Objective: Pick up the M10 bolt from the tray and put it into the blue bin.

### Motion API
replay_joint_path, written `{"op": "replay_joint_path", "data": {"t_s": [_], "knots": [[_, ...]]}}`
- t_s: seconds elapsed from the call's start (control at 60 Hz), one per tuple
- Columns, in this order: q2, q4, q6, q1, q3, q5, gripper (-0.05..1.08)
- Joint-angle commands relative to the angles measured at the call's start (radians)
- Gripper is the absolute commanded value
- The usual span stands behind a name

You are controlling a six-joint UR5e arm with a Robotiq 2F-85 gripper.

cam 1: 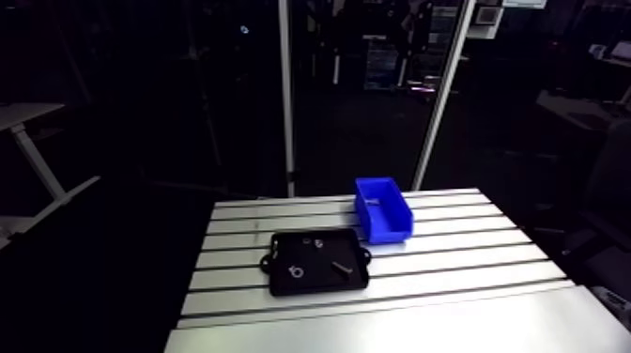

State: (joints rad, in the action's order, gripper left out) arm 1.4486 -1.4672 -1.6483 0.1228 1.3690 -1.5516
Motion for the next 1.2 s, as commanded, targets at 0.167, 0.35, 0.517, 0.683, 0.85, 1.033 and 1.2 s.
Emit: {"op": "replay_joint_path", "data": {"t_s": [0.167,0.35,0.517,0.683,0.85,1.033,1.2], "knots": [[-0.015,-0.002,0.023,-0.006,-0.023,0.0,0.0],[-0.015,-0.002,0.023,-0.006,-0.023,0.002,0.0],[-0.015,-0.002,0.023,-0.006,-0.021,0.0,0.0],[-0.014,-0.002,0.022,-0.006,-0.02,0.0,0.0],[-0.015,-0.002,0.012,-0.007,-0.017,-0.006,0.0],[-0.017,-0.003,0.002,-0.011,-0.012,-0.006,0.0],[-0.019,-0.003,-0.059,-0.02,-0.012,-0.005,0.0]]}}
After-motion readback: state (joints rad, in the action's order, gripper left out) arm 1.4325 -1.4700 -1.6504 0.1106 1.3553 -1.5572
